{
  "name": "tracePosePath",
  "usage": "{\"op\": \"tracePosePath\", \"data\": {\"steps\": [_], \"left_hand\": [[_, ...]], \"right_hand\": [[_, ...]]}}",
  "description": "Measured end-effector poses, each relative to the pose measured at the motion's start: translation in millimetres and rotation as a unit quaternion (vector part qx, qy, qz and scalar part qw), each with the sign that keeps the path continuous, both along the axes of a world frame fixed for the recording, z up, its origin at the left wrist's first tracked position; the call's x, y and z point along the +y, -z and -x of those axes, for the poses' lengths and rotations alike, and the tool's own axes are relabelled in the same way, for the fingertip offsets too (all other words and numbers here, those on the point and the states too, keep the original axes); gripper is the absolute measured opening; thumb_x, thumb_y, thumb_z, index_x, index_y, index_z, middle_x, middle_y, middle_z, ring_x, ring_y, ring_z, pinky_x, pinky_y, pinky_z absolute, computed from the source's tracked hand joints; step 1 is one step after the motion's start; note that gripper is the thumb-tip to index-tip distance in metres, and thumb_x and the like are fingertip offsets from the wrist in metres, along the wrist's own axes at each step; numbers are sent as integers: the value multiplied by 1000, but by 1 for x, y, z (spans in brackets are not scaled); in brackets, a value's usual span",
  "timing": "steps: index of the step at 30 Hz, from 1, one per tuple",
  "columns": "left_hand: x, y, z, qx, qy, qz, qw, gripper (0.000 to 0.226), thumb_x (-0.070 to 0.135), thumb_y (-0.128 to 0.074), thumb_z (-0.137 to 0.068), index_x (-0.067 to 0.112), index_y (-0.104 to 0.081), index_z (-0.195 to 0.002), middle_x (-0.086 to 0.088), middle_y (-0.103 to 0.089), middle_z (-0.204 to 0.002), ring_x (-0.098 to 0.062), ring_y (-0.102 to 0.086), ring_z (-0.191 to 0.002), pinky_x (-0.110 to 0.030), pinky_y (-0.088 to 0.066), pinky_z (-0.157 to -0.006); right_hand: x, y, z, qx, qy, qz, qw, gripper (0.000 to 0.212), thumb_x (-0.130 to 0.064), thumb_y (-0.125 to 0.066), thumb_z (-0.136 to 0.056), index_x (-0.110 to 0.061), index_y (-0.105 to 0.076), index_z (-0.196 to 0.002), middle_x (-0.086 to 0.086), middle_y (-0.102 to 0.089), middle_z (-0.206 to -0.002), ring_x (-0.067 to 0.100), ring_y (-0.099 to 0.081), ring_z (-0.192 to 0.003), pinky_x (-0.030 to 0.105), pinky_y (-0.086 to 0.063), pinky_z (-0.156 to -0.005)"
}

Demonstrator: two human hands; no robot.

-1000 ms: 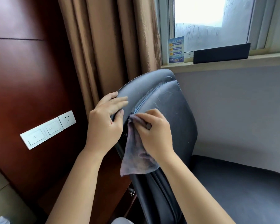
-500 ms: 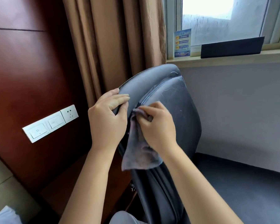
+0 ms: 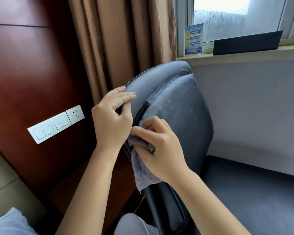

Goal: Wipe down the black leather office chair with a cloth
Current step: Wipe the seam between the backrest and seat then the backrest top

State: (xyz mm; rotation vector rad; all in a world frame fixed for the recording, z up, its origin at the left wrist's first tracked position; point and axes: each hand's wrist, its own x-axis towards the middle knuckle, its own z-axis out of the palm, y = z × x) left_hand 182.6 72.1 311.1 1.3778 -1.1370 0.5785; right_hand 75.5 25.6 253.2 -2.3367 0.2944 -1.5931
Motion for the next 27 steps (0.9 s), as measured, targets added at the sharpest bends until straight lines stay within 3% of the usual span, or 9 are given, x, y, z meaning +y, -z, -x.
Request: {"op": "tracePosePath", "data": {"steps": [2,4,6,10,16,20,23,27], "left_hand": [[1,0,0,26,20,-4,999,25,3,-55,-84,18,-74,-90,22,-62,-93,5,-58,-107,-11,-41,-95],[1,-1,0,51,40,-5,998,28,3,-53,-83,22,-72,-90,22,-63,-93,5,-58,-107,-12,-41,-96],[0,-1,-1,70,48,-5,996,29,3,-52,-83,22,-72,-90,15,-64,-95,3,-58,-107,-13,-41,-97],[-3,-1,-2,90,55,-7,994,31,-2,-52,-83,21,-72,-89,6,-66,-97,3,-58,-106,-14,-41,-98],[-9,0,-2,98,52,23,994,32,-4,-50,-79,18,-73,-83,13,-66,-90,0,-61,-104,-16,-43,-96],[-11,2,-5,64,40,42,996,29,-5,-50,-78,10,-75,-79,7,-69,-86,-3,-63,-101,-19,-45,-94],[-13,4,-5,53,27,54,997,27,-6,-52,-79,9,-75,-78,12,-67,-85,-2,-63,-99,-15,-44,-92],[-14,4,-7,54,28,51,997,27,-4,-53,-80,11,-75,-80,13,-66,-87,0,-62,-99,-15,-44,-93]], "right_hand": [[-5,-5,5,42,4,70,997,25,-20,-51,-80,-23,-71,-92,-2,-54,-87,18,-44,-71,27,-39,-58],[-10,-12,6,65,10,81,994,26,-23,-48,-80,-25,-71,-93,-3,-56,-86,18,-45,-71,26,-39,-57],[-12,-23,4,85,13,34,996,28,-26,-46,-81,-28,-72,-92,-7,-56,-85,18,-50,-76,29,-44,-59],[-22,-35,-2,137,-48,-152,978,25,-18,-55,-87,-35,-70,-97,-16,-55,-91,9,-52,-97,32,-46,-80],[-28,-25,-16,-36,11,-321,946,21,-17,-54,-91,-27,-70,-100,-9,-60,-101,7,-54,-92,27,-45,-83],[-14,-6,-11,-55,-49,-196,978,19,-19,-58,-83,-28,-70,-94,-5,-57,-95,20,-55,-95,35,-46,-85],[-2,7,-7,-25,-17,-100,995,25,-32,-53,-84,-25,-70,-100,-6,-55,-93,17,-51,-90,30,-45,-77],[-19,-15,-22,-27,40,-133,990,22,-35,-60,-86,-21,-73,-97,-7,-55,-87,19,-54,-86,34,-47,-69]]}}
